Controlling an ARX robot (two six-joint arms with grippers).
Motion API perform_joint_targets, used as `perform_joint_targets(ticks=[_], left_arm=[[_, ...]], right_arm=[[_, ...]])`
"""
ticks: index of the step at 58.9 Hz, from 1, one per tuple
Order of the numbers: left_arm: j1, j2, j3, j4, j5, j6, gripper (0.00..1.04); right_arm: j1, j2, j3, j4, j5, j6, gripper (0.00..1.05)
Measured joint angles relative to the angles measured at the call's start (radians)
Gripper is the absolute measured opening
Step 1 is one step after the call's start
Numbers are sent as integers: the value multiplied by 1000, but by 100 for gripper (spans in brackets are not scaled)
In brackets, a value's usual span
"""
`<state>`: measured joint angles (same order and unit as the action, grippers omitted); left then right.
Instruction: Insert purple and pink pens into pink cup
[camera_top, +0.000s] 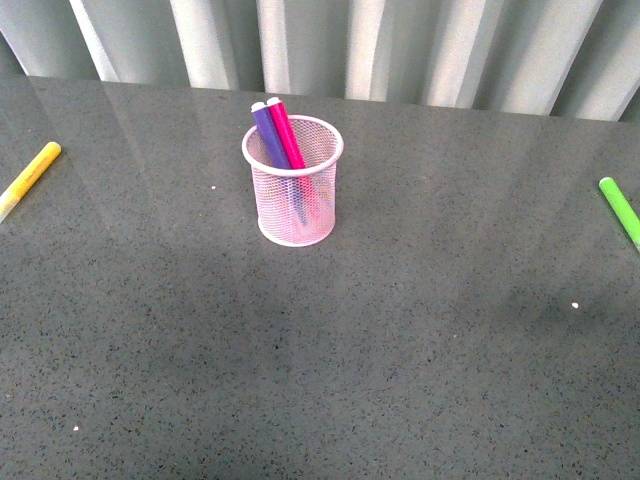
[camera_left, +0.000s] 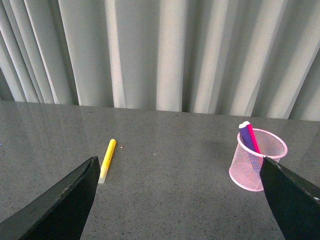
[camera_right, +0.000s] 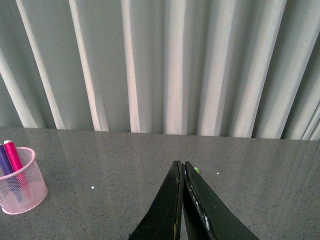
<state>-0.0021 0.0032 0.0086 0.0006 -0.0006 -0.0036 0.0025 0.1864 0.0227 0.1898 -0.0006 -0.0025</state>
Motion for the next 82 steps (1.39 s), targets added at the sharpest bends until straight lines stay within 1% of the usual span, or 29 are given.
perform_joint_targets(ticks=[4,9,13,28,30,31,34,36,37,41,43,45,47,48,49,51,54,58,61,66,82], left_arm=[[0,0,0,0,0,0,98],[0,0,0,0,0,0,98],[0,0,0,0,0,0,98],[0,0,0,0,0,0,98],[0,0,0,0,0,0,98],[0,0,0,0,0,0,98],[0,0,0,0,0,0,98],[0,0,0,0,0,0,98],[0,0,0,0,0,0,98],[0,0,0,0,0,0,98],[0,0,0,0,0,0,98],[0,0,0,0,0,0,98],[0,0,0,0,0,0,98],[0,0,0,0,0,0,98],[0,0,0,0,0,0,98],[0,0,0,0,0,0,98],[0,0,0,0,0,0,98],[0,0,0,0,0,0,98],[0,0,0,0,0,0,98],[0,0,0,0,0,0,98],[0,0,0,0,0,0,98]], right_arm=[[0,-14,0,-15,0,0,3],[0,-139,0,-175,0,0,3],[0,-180,0,-184,1,1,3],[0,-182,0,-189,2,0,3],[0,-182,0,-189,2,0,7],[0,-182,0,-189,2,0,11],[0,-182,0,-189,2,0,20],[0,-182,0,-189,2,0,29],[0,-182,0,-189,2,0,31],[0,-182,0,-189,2,1,43],[0,-182,0,-189,2,0,48],[0,-182,0,-189,2,0,55],[0,-182,0,-189,2,0,60],[0,-182,0,-189,2,0,64],[0,-182,0,-189,2,0,65],[0,-182,0,-189,2,0,73],[0,-182,0,-189,2,0,80],[0,-182,0,-189,2,0,93],[0,-182,0,-189,2,3,100],[0,-182,0,-189,2,2,97],[0,-182,0,-189,2,2,98]])
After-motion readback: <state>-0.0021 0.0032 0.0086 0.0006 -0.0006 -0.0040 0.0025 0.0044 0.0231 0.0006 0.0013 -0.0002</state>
